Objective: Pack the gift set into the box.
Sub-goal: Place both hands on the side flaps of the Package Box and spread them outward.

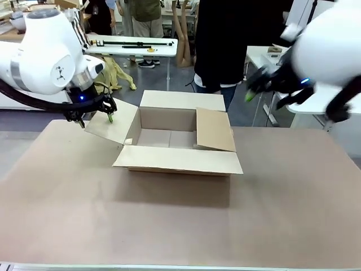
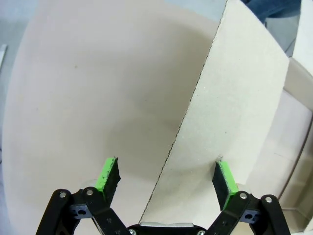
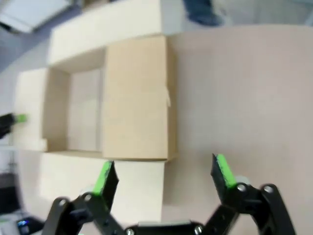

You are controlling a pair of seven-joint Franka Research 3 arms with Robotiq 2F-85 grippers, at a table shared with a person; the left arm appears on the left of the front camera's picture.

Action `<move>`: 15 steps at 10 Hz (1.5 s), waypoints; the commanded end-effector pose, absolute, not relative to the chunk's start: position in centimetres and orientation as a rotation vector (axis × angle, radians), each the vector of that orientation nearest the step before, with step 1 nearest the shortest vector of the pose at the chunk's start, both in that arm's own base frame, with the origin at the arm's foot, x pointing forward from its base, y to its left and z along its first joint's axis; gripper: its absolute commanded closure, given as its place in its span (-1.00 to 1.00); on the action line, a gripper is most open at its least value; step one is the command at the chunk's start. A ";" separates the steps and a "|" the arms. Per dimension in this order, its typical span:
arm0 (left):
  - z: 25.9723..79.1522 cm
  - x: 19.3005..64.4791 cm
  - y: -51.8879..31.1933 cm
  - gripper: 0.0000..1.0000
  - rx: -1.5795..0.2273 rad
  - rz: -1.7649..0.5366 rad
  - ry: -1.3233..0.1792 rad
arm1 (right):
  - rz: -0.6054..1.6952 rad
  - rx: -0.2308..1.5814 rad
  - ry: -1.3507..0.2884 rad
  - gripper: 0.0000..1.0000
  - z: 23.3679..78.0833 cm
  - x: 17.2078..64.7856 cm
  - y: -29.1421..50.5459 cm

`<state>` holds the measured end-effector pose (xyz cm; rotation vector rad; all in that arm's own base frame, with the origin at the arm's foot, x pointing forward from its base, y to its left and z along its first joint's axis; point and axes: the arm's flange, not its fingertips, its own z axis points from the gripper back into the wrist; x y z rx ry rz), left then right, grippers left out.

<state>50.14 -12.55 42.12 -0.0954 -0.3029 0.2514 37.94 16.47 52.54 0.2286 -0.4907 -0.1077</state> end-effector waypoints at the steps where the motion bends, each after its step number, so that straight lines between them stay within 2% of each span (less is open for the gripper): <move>1: 42.4 50.1 -12.8 -1.00 -0.074 0.271 -0.304 | 0.028 0.058 -0.355 -1.00 53.2 40.9 21.1; 2: 42.4 50.1 -12.8 -1.00 -0.074 0.271 -0.304 | 0.102 0.024 -0.332 -1.00 51.8 41.0 23.2; 3: 42.4 50.1 -12.8 -1.00 -0.074 0.271 -0.304 | 0.167 0.009 -0.381 -1.00 51.1 40.9 24.0; 4: 42.4 50.1 -12.8 -1.00 -0.074 0.271 -0.304 | 0.028 0.063 -0.372 -1.00 50.1 39.9 21.8; 6: 42.4 50.1 -12.8 -1.00 -0.074 0.271 -0.304 | 0.106 0.031 -0.350 -1.00 49.8 40.4 23.8; 7: 42.4 50.1 -12.8 -1.00 -0.074 0.271 -0.304 | -0.065 -0.275 -0.132 -1.00 49.6 40.3 23.7; 8: 42.4 50.1 -12.8 -1.00 -0.074 0.271 -0.304 | 0.060 -0.435 -0.077 -1.00 48.2 43.3 28.4; 10: 42.4 50.1 -12.8 -1.00 -0.074 0.271 -0.304 | 0.137 -0.531 -0.070 -1.00 45.4 48.9 35.5; 12: 42.4 50.1 -12.8 -1.00 -0.074 0.271 -0.304 | 0.136 -0.533 -0.112 -1.00 43.4 50.8 38.4; 15: 42.4 50.1 -12.8 -1.00 -0.074 0.271 -0.304 | 0.069 -0.435 -0.218 -1.00 40.2 52.0 41.4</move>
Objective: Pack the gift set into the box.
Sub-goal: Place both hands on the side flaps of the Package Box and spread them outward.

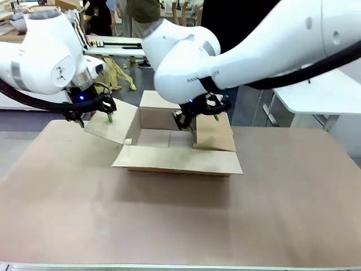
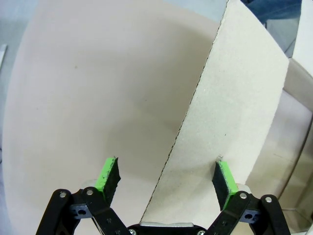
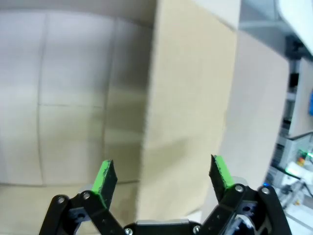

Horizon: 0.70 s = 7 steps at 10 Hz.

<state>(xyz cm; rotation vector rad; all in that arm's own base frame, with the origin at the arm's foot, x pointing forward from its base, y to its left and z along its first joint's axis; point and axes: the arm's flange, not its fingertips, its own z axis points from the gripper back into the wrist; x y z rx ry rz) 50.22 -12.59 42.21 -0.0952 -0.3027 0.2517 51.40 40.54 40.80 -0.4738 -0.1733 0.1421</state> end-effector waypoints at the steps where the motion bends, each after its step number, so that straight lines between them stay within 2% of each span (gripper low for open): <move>1: 42.4 50.1 -12.8 -1.00 -0.074 0.271 -0.304 | 0.044 -0.428 -0.227 -1.00 39.5 52.0 42.0; 4: 42.4 50.1 -12.8 -1.00 -0.074 0.271 -0.304 | 0.008 -0.568 -0.202 -1.00 38.9 52.0 40.7; 7: 42.4 50.1 -12.8 -1.00 -0.074 0.271 -0.304 | -0.044 -0.589 -0.200 -1.00 39.3 51.3 38.2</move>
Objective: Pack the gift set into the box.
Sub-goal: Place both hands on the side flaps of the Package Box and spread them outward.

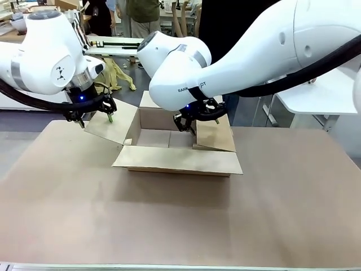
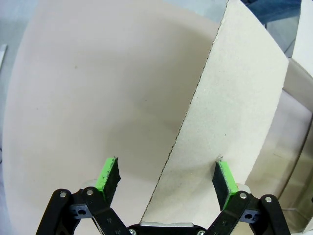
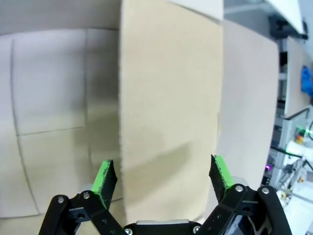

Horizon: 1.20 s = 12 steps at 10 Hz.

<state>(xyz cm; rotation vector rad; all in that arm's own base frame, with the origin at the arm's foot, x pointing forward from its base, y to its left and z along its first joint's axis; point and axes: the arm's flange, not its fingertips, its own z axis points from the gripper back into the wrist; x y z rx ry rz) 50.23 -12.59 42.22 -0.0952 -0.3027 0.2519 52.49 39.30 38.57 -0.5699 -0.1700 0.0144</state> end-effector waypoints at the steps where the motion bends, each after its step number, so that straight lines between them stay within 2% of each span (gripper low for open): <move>1: 42.4 50.1 -12.8 -1.00 -0.074 0.271 -0.304 | -0.076 -0.591 -0.217 -1.00 40.5 50.9 37.0; 4: 42.4 50.1 -12.8 -1.00 -0.074 0.271 -0.304 | -0.126 -0.577 -0.289 -1.00 45.6 49.5 34.2; 8: 42.4 50.1 -12.8 -1.00 -0.074 0.271 -0.304 | -0.213 -0.579 -0.282 -1.00 50.0 46.1 29.0; 11: 42.4 50.1 -12.8 -1.00 -0.074 0.271 -0.304 | -0.310 -0.408 -0.242 -1.00 48.3 43.2 23.8; 12: 42.4 50.1 -12.8 -1.00 -0.074 0.271 -0.304 | -0.340 -0.335 -0.279 -1.00 48.3 41.5 22.2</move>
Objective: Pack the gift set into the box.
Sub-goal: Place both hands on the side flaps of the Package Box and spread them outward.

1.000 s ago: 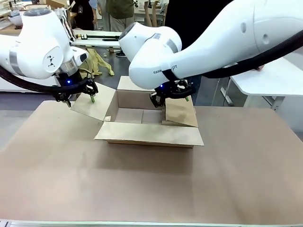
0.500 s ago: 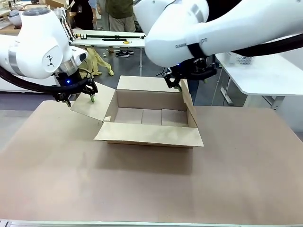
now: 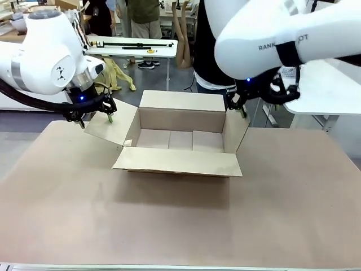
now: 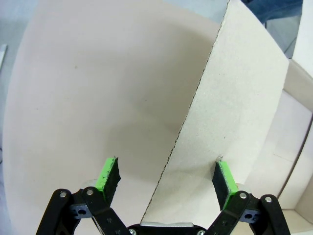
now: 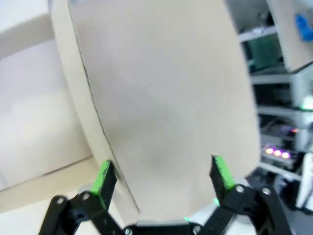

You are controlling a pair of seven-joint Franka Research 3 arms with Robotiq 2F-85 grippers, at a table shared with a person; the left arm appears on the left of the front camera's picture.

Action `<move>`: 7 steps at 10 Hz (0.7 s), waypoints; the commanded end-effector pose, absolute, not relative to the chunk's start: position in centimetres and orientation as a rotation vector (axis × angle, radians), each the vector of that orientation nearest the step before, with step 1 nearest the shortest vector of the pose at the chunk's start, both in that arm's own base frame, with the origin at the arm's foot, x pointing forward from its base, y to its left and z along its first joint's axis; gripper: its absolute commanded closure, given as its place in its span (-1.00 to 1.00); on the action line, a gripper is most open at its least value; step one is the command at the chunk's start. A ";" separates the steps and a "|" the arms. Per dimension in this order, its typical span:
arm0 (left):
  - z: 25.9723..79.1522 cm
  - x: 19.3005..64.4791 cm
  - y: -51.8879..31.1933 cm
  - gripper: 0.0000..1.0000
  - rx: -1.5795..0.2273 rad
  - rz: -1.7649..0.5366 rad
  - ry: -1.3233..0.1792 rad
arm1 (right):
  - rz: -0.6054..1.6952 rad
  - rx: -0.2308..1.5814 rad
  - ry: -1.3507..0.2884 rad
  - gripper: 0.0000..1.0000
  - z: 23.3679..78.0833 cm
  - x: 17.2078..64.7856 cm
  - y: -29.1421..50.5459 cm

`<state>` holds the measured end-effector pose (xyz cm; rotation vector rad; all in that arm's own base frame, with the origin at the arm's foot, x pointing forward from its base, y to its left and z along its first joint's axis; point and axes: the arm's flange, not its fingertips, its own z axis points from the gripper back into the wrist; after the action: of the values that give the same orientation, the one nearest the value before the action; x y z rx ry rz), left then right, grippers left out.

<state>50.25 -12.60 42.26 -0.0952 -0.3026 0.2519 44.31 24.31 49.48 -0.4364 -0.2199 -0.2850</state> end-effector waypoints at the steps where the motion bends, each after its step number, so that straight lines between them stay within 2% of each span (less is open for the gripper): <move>1: 42.4 50.1 -12.8 -1.00 -0.074 0.271 -0.304 | -0.350 -0.234 -0.299 -1.00 48.4 39.8 20.4; 4: 42.4 50.1 -12.8 -1.00 -0.074 0.271 -0.304 | -0.310 0.094 -0.327 -1.00 44.1 38.6 14.6; 6: 42.4 50.1 -12.8 -1.00 -0.074 0.271 -0.304 | -0.333 0.207 -0.465 -1.00 42.0 38.2 11.3; 7: 42.4 50.1 -12.8 -1.00 -0.074 0.271 -0.304 | -0.396 0.041 -0.363 -1.00 45.0 38.8 14.8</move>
<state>50.24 -12.62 42.27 -0.0951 -0.3024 0.2517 38.25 12.36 42.96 0.1100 -0.4224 -0.3963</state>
